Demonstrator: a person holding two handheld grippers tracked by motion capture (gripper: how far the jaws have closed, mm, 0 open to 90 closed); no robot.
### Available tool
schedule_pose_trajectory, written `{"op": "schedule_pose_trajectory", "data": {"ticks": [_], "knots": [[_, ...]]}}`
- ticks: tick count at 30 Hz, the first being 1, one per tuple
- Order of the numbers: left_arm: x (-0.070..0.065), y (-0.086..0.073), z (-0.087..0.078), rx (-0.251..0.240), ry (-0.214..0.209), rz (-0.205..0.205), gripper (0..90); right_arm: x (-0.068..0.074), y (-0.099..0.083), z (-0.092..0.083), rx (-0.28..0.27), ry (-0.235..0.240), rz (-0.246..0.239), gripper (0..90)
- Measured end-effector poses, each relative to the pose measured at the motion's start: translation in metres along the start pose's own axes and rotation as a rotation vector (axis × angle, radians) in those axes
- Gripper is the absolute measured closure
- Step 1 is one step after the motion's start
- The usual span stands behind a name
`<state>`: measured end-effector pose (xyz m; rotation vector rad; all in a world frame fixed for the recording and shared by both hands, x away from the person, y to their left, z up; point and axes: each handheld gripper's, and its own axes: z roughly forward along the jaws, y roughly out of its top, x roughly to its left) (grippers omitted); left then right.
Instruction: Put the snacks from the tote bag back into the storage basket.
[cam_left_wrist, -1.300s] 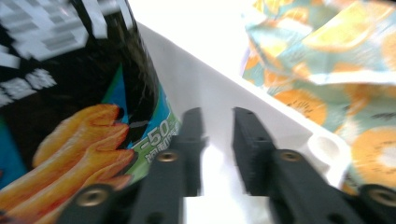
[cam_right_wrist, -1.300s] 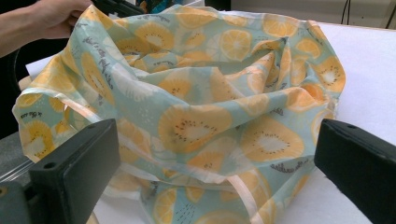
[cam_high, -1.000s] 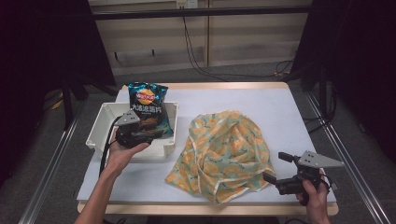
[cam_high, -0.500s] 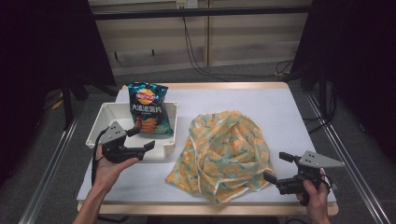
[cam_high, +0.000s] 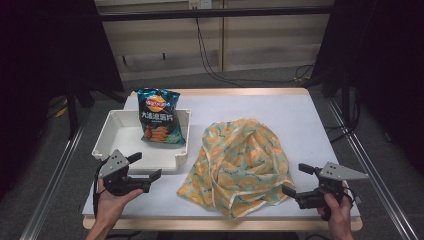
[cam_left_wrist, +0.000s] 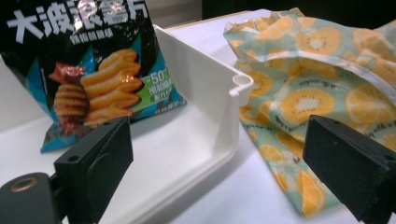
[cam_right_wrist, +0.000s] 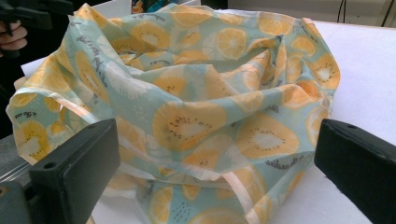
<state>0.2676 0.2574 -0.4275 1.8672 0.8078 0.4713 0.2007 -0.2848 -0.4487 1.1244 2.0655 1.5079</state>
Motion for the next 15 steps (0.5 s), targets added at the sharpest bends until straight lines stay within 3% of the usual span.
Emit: {"op": "schedule_pose_trajectory", "data": {"ticks": [3,8,15], "knots": [[-0.006,-0.011,-0.008,0.006,0.027,-0.028,6.0,-0.001,-0.001,0.0,-0.002,-0.003,0.005,0.0],[-0.009,-0.028,-0.016,-0.002,0.022,-0.055,5.1,-0.001,-0.001,-0.002,-0.002,-0.009,0.007,0.0],[0.001,-0.043,-0.02,0.02,0.067,-0.089,4.9,-0.006,-0.003,-0.007,-0.013,-0.034,0.013,0.0]]}}
